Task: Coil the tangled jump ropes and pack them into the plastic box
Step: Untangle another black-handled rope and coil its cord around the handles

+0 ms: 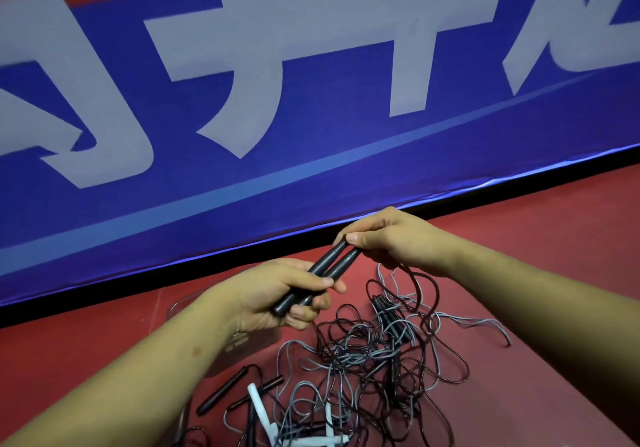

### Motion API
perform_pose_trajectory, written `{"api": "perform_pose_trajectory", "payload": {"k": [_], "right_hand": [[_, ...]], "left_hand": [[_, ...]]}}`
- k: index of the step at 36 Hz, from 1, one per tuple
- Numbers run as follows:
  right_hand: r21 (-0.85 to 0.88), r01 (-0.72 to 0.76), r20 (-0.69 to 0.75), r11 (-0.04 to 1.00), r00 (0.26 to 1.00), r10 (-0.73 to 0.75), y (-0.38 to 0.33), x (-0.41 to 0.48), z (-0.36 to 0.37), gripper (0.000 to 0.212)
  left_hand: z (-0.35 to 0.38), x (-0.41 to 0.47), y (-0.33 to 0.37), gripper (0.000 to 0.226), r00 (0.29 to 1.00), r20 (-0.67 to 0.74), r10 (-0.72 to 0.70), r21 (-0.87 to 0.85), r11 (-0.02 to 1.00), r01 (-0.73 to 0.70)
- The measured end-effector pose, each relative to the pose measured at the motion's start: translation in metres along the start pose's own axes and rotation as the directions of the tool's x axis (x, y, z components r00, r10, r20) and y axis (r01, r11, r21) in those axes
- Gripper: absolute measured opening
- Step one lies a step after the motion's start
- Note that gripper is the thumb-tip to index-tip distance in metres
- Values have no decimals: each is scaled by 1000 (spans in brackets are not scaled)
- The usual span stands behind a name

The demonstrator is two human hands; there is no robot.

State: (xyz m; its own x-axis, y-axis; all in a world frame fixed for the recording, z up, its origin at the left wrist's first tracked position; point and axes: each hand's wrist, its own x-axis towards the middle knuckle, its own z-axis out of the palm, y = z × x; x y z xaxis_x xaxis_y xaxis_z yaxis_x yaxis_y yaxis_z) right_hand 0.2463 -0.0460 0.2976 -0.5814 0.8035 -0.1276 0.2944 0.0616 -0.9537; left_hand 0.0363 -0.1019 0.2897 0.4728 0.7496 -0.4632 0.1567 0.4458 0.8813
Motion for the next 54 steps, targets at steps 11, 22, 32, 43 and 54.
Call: {"api": "perform_pose_trajectory", "payload": {"k": [11,22,32,43,54], "right_hand": [[-75,-36,-178,997,984,22,-9,2,5,25],[-88,78,-133,993,987,-89,-5,4,7,24],[114,59,-111,992,993,-46,8,5,0,22],[261,-197,142,945,976,165,1,14,59,35],[110,-368,208,923,917,341,-12,15,76,41]], "left_hand": [[-9,4,-2,39,999,2,47,-10,999,-47],[-4,-1,1,26,999,11,32,-50,998,-31],[-14,6,16,13,811,-475,342,-359,766,-534],[-7,20,19,16,675,-718,174,-492,558,-668],[-12,21,19,39,745,-655,126,-556,589,-587]]}}
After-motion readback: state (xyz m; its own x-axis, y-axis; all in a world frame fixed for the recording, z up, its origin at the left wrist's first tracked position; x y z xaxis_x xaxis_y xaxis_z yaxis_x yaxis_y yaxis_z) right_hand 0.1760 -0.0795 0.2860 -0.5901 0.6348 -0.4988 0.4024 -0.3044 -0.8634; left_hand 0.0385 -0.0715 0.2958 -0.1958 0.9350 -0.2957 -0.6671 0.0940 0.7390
